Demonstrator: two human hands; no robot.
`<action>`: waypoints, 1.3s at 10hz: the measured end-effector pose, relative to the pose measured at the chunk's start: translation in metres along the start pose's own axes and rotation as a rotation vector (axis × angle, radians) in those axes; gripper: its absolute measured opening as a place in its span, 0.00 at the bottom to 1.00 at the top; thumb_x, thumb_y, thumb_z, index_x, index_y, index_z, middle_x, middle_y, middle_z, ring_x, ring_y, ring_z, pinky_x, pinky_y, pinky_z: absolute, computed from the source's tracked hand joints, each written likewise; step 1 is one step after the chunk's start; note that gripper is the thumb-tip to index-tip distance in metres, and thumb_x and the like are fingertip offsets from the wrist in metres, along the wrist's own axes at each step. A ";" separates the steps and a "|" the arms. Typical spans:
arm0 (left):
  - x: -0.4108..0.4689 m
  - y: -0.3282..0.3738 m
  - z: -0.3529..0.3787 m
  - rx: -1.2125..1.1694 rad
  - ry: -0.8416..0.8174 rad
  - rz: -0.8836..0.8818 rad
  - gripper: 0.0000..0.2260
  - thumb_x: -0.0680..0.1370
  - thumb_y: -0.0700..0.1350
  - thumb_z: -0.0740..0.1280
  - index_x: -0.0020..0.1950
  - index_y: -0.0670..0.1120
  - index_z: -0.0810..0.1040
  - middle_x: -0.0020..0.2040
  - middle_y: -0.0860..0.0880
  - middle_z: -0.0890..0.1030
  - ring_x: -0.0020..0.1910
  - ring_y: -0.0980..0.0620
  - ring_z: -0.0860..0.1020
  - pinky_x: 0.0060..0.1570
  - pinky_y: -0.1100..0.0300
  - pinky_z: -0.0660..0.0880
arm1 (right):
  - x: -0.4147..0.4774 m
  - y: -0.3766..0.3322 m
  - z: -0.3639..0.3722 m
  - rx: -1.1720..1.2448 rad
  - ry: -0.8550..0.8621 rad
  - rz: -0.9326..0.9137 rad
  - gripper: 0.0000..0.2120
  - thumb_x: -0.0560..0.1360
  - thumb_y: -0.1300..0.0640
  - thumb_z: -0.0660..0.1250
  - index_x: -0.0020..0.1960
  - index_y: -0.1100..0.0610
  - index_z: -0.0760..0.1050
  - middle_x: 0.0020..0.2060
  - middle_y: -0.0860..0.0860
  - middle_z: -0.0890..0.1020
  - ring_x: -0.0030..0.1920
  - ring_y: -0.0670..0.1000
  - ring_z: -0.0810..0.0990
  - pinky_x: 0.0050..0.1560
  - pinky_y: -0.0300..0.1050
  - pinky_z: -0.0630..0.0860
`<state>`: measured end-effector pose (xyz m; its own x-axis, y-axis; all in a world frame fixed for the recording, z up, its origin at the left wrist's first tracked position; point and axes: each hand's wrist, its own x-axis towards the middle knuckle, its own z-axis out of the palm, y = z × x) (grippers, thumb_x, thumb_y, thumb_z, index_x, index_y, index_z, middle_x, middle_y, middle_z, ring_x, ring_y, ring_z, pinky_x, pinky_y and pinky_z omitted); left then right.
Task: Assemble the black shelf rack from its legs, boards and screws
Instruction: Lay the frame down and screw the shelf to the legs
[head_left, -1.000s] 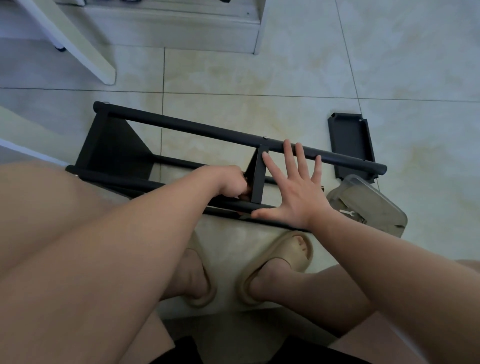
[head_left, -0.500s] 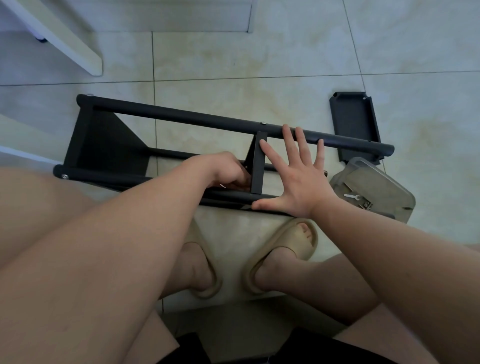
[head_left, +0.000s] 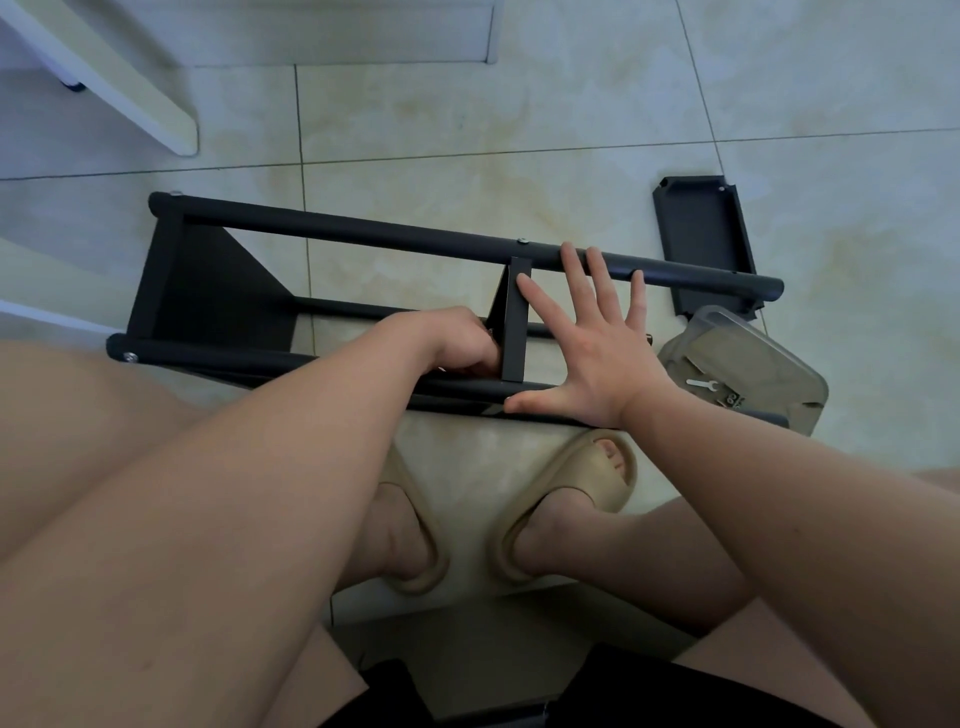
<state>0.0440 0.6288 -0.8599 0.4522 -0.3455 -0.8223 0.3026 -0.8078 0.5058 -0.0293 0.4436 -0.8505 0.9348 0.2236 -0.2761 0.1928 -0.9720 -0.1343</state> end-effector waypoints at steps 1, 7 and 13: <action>0.002 -0.001 -0.001 -0.050 -0.039 -0.016 0.05 0.70 0.40 0.68 0.43 0.44 0.83 0.29 0.51 0.76 0.34 0.47 0.71 0.43 0.56 0.67 | 0.000 0.001 0.000 -0.008 0.000 -0.001 0.58 0.59 0.14 0.51 0.82 0.39 0.40 0.81 0.55 0.35 0.80 0.59 0.32 0.74 0.74 0.36; 0.004 -0.002 -0.005 -0.241 -0.286 -0.103 0.11 0.78 0.42 0.68 0.57 0.41 0.84 0.52 0.43 0.86 0.51 0.48 0.83 0.59 0.57 0.77 | 0.001 0.001 0.002 -0.013 0.011 -0.005 0.59 0.59 0.14 0.51 0.82 0.40 0.40 0.81 0.55 0.36 0.80 0.60 0.32 0.74 0.73 0.34; 0.009 -0.005 -0.004 -0.190 -0.248 -0.054 0.09 0.78 0.42 0.69 0.55 0.42 0.83 0.55 0.42 0.85 0.60 0.45 0.81 0.66 0.54 0.74 | 0.001 0.001 0.000 -0.009 0.001 -0.005 0.58 0.60 0.14 0.51 0.82 0.40 0.41 0.81 0.55 0.36 0.80 0.60 0.33 0.74 0.73 0.35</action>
<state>0.0500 0.6319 -0.8690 0.2196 -0.4294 -0.8760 0.4828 -0.7324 0.4801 -0.0284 0.4429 -0.8510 0.9340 0.2285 -0.2746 0.2002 -0.9714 -0.1274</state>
